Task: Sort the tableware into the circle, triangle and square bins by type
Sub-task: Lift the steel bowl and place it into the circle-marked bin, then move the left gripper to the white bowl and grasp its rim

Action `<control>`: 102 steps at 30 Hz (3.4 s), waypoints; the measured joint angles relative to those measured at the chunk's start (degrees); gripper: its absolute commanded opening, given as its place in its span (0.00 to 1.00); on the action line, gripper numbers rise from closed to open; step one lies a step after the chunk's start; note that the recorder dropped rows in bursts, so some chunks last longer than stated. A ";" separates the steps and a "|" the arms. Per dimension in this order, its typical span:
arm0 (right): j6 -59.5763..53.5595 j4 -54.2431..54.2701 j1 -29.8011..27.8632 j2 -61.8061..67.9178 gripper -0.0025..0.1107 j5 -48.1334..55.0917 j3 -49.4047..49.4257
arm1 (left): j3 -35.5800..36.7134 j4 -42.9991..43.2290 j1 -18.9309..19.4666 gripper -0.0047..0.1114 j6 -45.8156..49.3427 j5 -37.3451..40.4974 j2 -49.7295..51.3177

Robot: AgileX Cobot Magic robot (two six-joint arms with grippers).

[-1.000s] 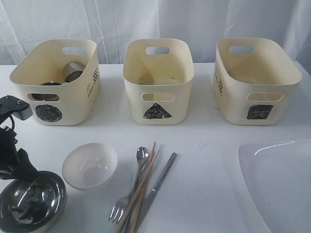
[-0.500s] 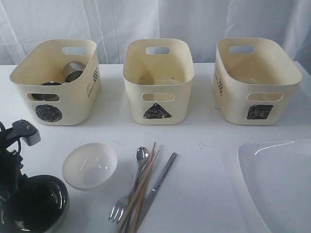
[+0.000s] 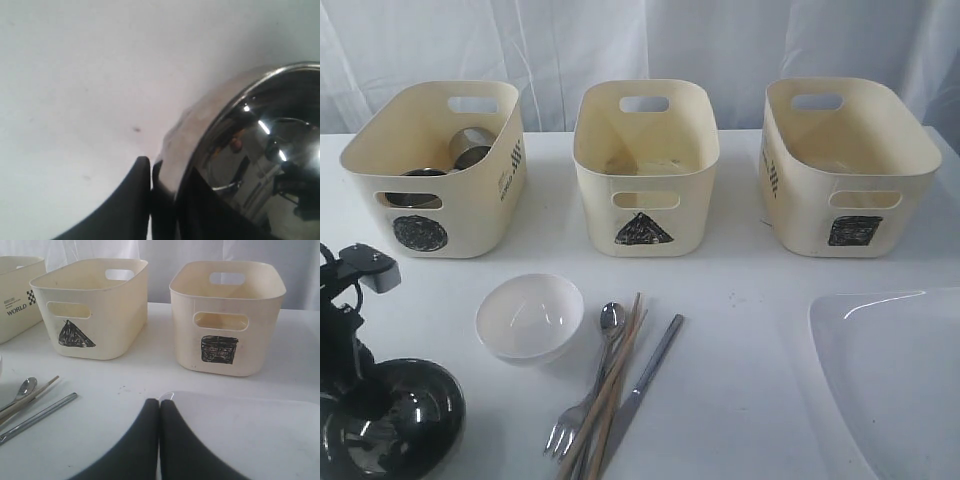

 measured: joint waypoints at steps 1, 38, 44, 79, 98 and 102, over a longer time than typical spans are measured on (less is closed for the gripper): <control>0.00 0.00 0.00 0.00 0.02 0.00 0.00 | -0.97 3.05 0.00 0.04 -1.49 0.58 -0.93; 0.00 0.00 0.00 0.00 0.02 0.00 0.00 | -19.82 26.02 -0.08 0.04 -43.11 -71.29 6.60; 0.00 0.00 0.00 0.00 0.02 0.00 0.00 | -21.77 26.51 -0.08 0.07 -44.50 -71.66 10.03; 0.00 0.00 0.00 0.00 0.02 0.00 0.00 | -19.13 12.45 0.03 0.49 -50.42 2.75 -11.43; 0.42 0.00 0.00 0.00 0.02 0.00 0.00 | -4.24 -39.47 -0.08 0.66 -11.44 -9.01 -2.20; 0.42 0.00 0.00 0.00 0.02 0.00 0.00 | -4.13 -44.27 -0.08 0.65 -6.15 -5.53 0.01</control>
